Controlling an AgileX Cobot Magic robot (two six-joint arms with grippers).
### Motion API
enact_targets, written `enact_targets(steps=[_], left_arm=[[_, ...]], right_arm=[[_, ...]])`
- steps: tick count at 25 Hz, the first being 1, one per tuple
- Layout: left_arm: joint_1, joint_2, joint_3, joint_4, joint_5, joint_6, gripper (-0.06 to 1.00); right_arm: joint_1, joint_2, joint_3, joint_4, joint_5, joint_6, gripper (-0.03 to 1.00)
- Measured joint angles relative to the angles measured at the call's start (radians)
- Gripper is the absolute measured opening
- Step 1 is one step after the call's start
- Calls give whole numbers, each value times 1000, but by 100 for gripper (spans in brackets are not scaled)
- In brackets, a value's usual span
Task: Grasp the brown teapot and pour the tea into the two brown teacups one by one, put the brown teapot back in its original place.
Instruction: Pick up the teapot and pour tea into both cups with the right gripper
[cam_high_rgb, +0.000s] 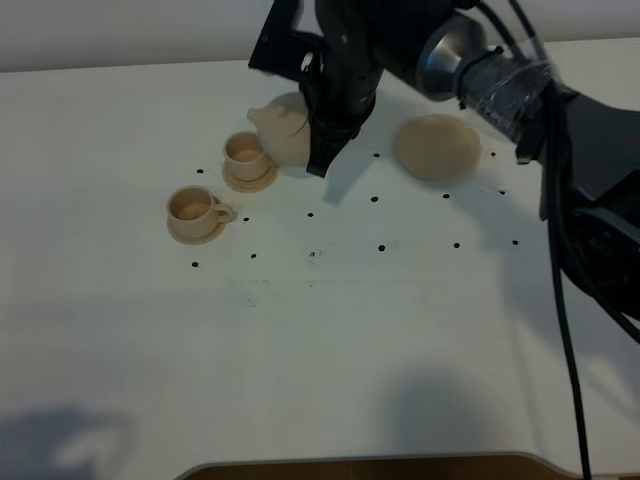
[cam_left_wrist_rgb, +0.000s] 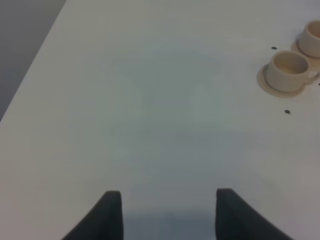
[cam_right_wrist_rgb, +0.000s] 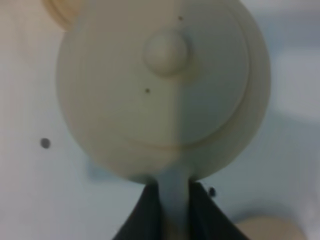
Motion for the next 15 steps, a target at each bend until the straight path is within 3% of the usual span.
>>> enact_targets(steps=[15], left_arm=[[0,0,0,0,0,0,44]], right_arm=[[61,12,0,-151,-3,0,9]])
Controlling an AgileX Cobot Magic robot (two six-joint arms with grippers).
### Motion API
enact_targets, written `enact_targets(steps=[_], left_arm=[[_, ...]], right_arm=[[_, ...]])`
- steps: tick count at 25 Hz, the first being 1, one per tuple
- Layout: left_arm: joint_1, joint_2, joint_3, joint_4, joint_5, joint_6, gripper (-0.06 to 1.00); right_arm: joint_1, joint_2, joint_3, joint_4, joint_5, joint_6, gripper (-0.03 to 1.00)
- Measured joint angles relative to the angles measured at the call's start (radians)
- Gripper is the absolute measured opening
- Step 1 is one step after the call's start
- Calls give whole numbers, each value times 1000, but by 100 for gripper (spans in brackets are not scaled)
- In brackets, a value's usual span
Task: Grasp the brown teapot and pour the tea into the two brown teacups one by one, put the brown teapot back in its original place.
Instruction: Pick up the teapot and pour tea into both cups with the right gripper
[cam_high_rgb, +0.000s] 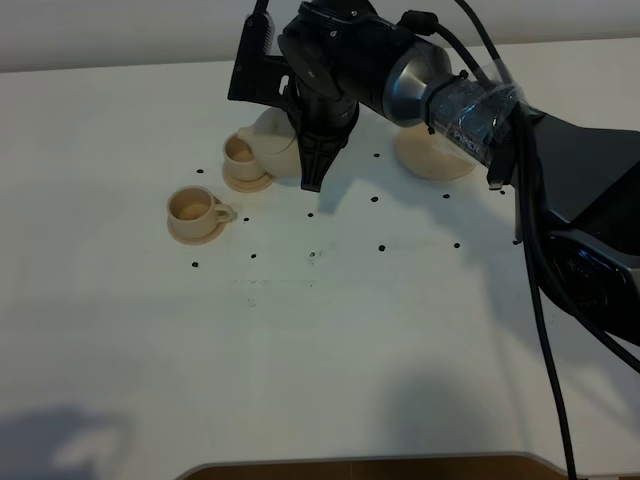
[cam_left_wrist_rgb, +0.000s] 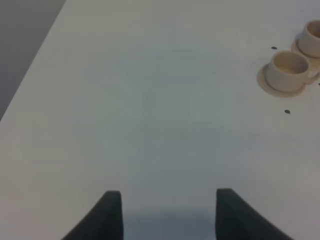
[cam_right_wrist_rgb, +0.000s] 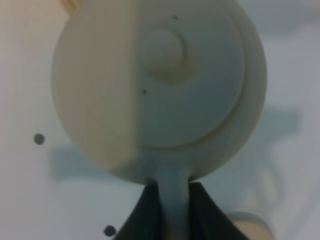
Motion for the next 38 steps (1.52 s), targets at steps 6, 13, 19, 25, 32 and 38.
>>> enact_targets(steps=[6,13,19,25,32,38], left_arm=[[0,0,0,0,0,0,44],[0,0,0,0,0,0,44],[0,0,0,0,0,0,44],[0,0,0,0,0,0,44],[0,0,0,0,0,0,44],[0,0,0,0,0,0,44]], right_arm=[[0,0,0,-66,1,13,9],[6,0,0,-109,1,16,9],[36,0,0,-184,0,16,9],[49,0,0,-223,-1,16,9],[58,0,0,-282,-1,16,9],[68,19,0,-312,-1,16,9]])
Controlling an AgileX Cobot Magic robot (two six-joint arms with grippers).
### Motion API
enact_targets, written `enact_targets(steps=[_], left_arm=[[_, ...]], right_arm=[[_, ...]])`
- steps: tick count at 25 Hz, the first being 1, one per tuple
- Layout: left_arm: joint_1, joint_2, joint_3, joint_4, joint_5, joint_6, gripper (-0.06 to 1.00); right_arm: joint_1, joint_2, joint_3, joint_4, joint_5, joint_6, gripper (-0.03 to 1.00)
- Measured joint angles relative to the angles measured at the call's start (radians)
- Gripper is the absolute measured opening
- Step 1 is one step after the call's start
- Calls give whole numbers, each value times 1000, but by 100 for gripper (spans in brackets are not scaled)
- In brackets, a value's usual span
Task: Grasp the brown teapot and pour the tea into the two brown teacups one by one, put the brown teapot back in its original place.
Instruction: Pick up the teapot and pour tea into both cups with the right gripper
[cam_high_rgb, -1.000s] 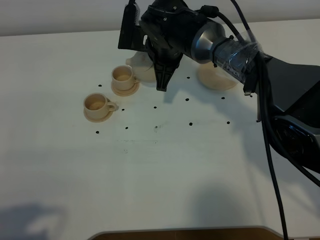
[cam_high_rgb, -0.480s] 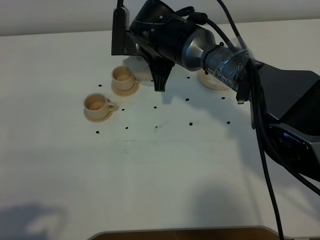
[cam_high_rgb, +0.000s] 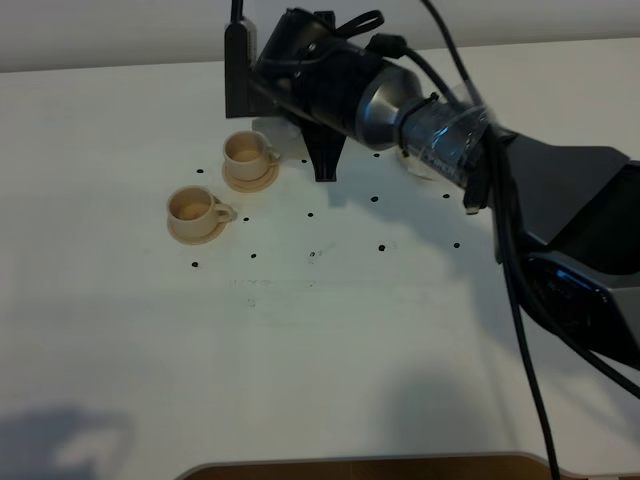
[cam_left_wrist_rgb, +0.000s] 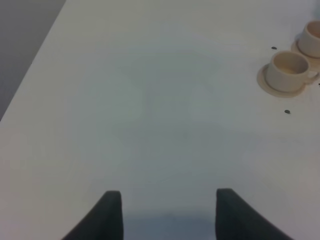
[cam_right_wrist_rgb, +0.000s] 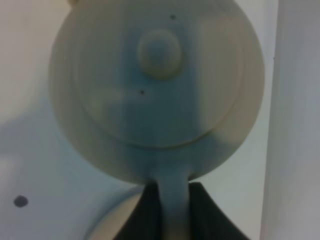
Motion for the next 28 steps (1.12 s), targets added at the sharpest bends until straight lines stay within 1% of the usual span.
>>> enact_targets(steps=[5,17,24,28], left_arm=[[0,0,0,0,0,0,44],[0,0,0,0,0,0,44],[0,0,0,0,0,0,44],[0,0,0,0,0,0,44]], right_arm=[[21,1,0,-47,-16,0,9],[22,1,0,-80,-22,0,9],[22,18,0,-124,-20,0,9],[22,38,0,-126,-20,0,9]])
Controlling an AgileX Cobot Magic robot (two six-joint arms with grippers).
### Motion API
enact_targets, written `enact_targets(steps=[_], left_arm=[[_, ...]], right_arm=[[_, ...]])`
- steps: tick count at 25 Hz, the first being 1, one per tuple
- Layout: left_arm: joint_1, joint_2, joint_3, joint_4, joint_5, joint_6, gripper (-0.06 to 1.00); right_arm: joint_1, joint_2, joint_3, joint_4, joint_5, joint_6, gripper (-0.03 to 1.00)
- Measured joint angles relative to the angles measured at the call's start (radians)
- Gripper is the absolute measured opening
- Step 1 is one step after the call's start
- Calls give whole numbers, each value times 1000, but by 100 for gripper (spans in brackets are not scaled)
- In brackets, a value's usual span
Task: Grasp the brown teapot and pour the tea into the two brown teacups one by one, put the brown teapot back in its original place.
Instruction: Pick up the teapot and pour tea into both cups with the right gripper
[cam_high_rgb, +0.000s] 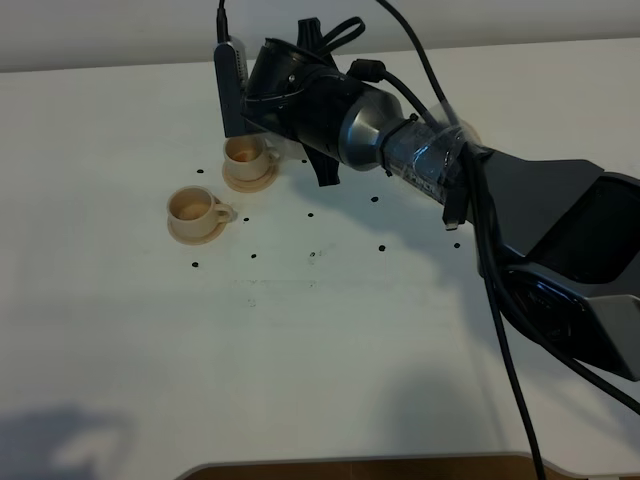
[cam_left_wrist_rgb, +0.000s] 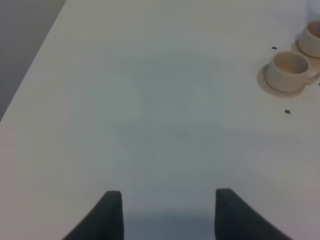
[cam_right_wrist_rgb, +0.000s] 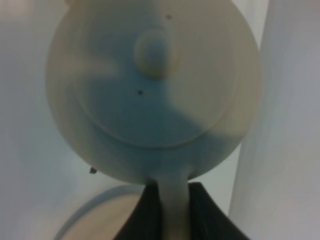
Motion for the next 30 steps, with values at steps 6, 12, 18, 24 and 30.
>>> enact_targets(steps=[6,12,18,24,30], left_arm=[[0,0,0,0,0,0,44],[0,0,0,0,0,0,44],[0,0,0,0,0,0,44],[0,0,0,0,0,0,44],[0,0,0,0,0,0,44]], right_arm=[[0,0,0,-21,0,0,9],[0,0,0,-28,-1,-28,9],[1,0,0,-29,-20,-46,9],[8,0,0,-54,-29,-57,9],[8,0,0,-79,-29,-73,9]])
